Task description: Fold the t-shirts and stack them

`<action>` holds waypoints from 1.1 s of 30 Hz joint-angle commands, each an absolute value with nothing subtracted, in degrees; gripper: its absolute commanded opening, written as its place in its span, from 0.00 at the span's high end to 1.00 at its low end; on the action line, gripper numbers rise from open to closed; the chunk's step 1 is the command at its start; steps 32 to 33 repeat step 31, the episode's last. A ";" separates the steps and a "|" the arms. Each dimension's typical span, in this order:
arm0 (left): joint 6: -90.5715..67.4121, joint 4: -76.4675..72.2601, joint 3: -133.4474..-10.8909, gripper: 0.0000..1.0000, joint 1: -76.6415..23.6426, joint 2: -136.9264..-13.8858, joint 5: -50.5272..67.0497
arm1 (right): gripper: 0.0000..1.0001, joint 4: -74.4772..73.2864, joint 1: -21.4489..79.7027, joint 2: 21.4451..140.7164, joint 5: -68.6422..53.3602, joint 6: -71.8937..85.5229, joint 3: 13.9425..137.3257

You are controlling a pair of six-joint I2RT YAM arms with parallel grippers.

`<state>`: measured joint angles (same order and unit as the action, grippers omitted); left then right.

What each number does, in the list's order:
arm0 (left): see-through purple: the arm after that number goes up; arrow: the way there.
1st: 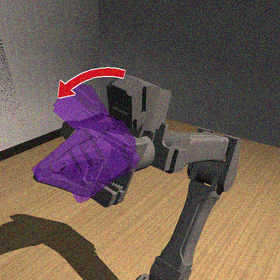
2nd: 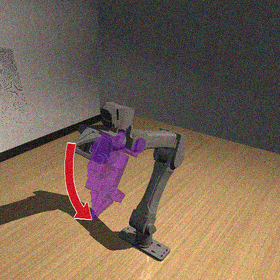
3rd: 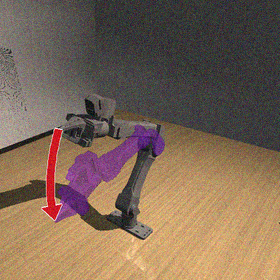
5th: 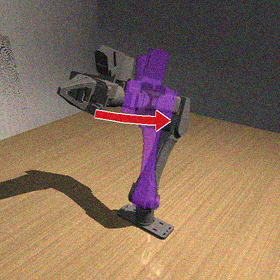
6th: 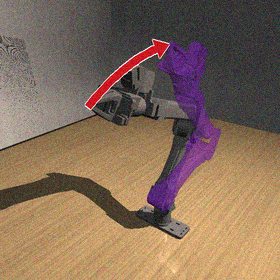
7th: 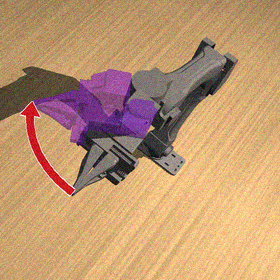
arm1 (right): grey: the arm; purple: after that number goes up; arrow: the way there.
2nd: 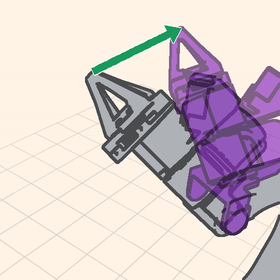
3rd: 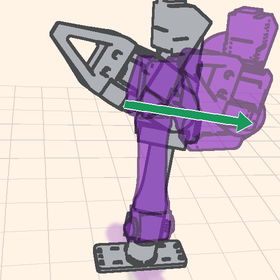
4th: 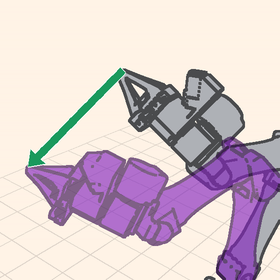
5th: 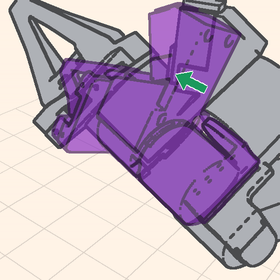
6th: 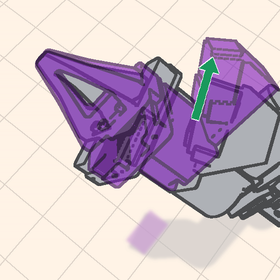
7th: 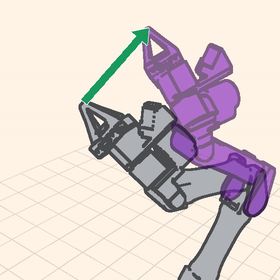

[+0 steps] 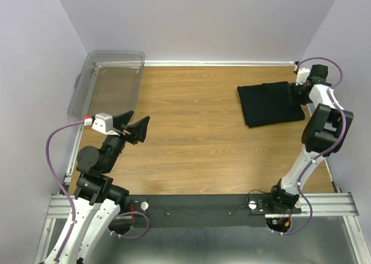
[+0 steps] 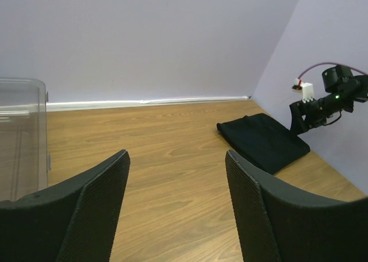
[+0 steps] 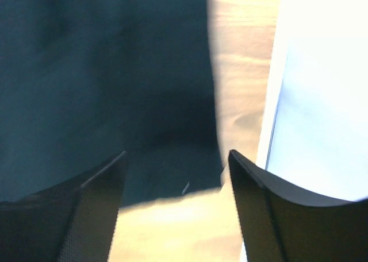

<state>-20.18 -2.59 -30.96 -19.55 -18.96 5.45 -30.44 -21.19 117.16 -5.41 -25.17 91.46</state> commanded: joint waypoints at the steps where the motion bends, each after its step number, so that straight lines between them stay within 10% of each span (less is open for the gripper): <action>1: -20.56 -2.99 -30.41 0.21 -19.25 -20.12 6.86 | 0.21 -27.34 -16.54 105.31 -6.49 -31.28 84.57; 4: -20.13 -2.29 -31.28 0.17 -19.25 -23.98 6.68 | 0.00 -24.00 -14.42 96.88 -10.78 -32.78 78.06; 14: -20.48 -1.93 -35.51 0.09 -6.70 -38.04 9.28 | 0.00 4.66 -18.09 64.18 -6.05 -1.54 47.38; 33: -9.14 2.02 -37.09 0.09 -2.02 -34.98 2.46 | 0.00 -1.93 -19.25 53.26 6.95 3.96 40.25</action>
